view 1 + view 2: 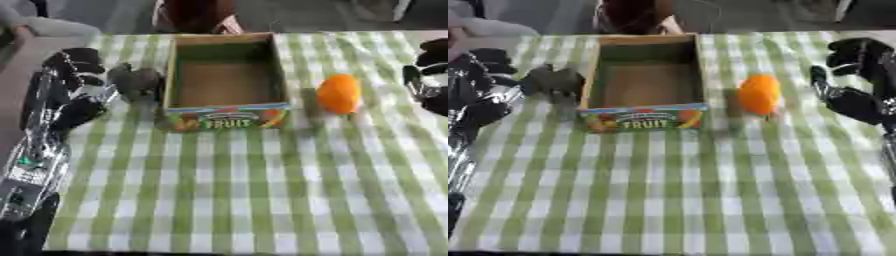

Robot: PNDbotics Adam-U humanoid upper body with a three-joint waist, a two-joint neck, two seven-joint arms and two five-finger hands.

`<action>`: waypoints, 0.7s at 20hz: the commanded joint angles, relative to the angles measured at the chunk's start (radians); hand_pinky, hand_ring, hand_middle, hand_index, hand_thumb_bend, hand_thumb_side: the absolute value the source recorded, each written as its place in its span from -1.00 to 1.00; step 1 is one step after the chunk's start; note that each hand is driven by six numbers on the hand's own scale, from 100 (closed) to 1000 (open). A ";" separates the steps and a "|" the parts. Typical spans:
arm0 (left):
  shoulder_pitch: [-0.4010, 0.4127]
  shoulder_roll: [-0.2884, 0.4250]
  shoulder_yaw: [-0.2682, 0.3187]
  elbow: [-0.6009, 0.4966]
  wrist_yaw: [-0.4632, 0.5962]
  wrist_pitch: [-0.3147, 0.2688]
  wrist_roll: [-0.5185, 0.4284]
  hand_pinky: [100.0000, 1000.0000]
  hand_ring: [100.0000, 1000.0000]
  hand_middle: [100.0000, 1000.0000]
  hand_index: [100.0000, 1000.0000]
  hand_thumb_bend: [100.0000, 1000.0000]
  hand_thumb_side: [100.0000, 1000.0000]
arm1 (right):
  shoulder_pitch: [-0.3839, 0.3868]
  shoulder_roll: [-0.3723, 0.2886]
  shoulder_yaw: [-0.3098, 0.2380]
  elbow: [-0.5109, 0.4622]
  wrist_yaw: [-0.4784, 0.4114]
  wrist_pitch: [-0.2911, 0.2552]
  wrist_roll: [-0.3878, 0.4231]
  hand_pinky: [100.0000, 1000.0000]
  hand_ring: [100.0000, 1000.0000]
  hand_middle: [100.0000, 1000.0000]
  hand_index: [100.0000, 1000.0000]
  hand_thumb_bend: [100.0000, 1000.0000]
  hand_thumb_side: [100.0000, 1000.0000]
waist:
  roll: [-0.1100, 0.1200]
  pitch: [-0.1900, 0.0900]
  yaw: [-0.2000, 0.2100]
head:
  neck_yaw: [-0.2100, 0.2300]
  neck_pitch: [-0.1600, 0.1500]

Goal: Pick up objects on the table and place them in the box.

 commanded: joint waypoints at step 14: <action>-0.279 0.287 -0.078 0.238 -0.188 0.103 -0.149 0.24 0.37 0.29 0.44 0.25 -0.89 | -0.009 -0.016 0.007 -0.011 -0.004 0.000 0.015 0.24 0.26 0.07 0.38 -0.68 -1.00 | 0.004 -0.029 -0.028 | 0.010 -0.002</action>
